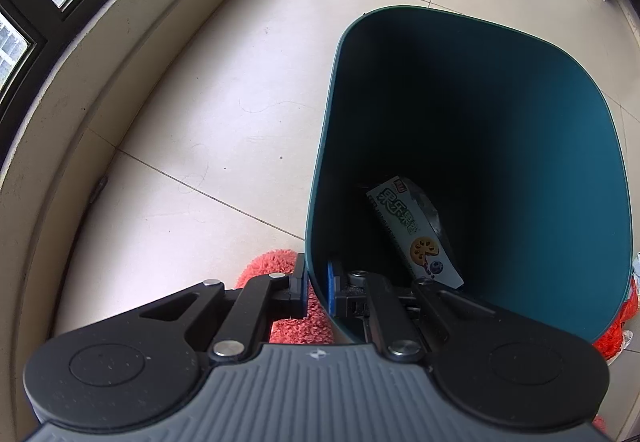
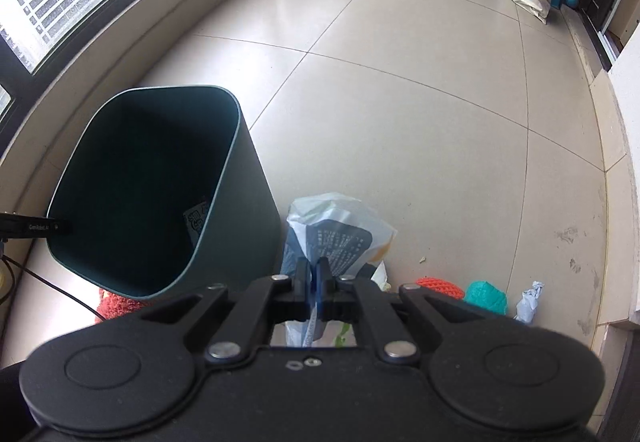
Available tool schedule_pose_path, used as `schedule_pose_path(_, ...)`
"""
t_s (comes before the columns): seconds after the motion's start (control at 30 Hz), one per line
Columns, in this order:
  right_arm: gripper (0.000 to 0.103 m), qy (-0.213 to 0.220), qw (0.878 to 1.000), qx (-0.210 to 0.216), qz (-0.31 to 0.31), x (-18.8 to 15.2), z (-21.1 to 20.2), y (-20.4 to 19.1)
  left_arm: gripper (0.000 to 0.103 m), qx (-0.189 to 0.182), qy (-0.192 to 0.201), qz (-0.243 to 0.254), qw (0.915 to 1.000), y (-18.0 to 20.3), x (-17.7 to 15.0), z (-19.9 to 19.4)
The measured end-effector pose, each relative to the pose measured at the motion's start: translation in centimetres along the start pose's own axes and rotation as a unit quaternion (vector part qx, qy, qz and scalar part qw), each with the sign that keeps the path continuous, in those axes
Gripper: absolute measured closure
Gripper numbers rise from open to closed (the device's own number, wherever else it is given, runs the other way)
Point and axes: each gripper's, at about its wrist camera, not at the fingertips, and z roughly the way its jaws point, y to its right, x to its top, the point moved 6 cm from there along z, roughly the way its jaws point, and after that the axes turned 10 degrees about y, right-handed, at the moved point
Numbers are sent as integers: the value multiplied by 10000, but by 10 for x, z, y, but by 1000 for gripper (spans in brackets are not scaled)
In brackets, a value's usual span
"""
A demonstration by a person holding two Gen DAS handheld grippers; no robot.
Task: Collect trash
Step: 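Lift the clear plastic bag into the teal bin and release it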
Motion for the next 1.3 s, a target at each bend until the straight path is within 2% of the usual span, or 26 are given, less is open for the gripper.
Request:
schedule_pose_path(0.13, 102, 374, 9986, 271, -258, 35, -18, -28, 95, -26, -13, -24, 10000, 0, 0, 0)
schedule_pose_path(0.23, 102, 500, 9967, 513, -380, 51, -18, -50, 95, -54, -24, -33, 10000, -1, 1, 0)
schedule_pose_path(0.4, 102, 357, 9935, 787, -746, 63, 10, -89, 95, -116, -54, -61, 9999, -3, 2, 1)
schedule_pose_path(0.57, 102, 65, 9898, 955, -1055, 53, 49, -128, 95, -192, -75, -98, 9997, -7, 3, 3)
schedule_pose_path(0.7, 102, -198, 9893, 964, -1078, 35, 71, -149, 95, -214, -58, -85, 9997, -9, 2, 3)
schedule_pose_path(1.07, 101, -779, 9921, 562, -810, 4, 144, -145, 95, -248, -24, -75, 9997, -8, 0, 3)
schedule_pose_path(1.23, 89, -858, 9925, 426, -756, -2, 155, -144, 95, -253, -17, -67, 9997, -8, -1, 3)
schedule_pose_path(1.3, 87, -851, 9928, 436, -726, 0, 154, -146, 95, -249, -10, -56, 9997, -8, -1, 3)
